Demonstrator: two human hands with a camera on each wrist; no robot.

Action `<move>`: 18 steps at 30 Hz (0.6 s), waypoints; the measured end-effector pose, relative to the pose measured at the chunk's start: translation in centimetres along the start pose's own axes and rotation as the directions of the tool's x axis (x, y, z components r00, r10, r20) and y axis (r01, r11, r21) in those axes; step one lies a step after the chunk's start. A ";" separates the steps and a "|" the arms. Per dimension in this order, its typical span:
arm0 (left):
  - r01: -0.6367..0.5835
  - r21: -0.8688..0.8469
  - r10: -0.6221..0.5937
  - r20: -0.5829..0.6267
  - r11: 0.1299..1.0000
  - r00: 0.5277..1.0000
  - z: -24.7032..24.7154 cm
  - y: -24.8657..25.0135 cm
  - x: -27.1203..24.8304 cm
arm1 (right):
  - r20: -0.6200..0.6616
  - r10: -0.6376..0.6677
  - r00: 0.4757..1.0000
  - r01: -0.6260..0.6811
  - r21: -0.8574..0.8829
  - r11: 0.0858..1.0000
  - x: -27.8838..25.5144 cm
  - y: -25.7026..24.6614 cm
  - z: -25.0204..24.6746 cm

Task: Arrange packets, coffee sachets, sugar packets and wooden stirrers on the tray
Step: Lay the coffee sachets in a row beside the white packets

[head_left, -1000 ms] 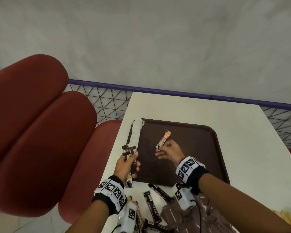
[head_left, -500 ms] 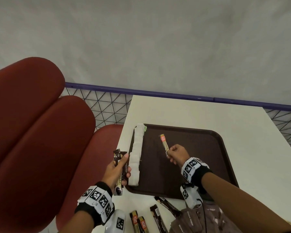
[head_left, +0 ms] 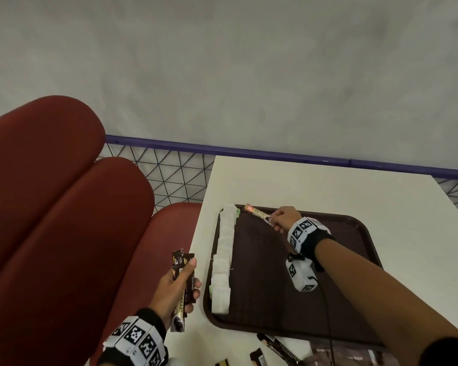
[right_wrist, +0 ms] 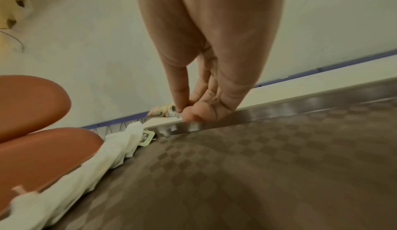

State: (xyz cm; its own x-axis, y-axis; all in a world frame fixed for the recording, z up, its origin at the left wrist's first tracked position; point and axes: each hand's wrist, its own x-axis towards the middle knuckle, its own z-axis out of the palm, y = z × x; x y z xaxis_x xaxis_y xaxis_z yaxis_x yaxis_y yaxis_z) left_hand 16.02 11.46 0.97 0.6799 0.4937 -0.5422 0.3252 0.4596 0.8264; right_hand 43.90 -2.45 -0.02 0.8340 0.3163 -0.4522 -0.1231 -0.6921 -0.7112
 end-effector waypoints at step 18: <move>-0.001 0.005 0.001 -0.005 1.000 1.000 -1.1 0.1 1.0 | -0.091 0.117 0.989 -0.135 -0.225 0.965 5.7 0.2 2.8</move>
State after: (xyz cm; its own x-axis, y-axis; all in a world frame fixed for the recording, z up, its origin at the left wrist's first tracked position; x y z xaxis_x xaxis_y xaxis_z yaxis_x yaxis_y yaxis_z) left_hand 16.07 12.81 0.36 0.6772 0.4977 -0.5419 0.3279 0.4552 0.8278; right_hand 47.14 1.01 -4.24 0.8593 0.1722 -0.4816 -0.1107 -0.8567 -0.5039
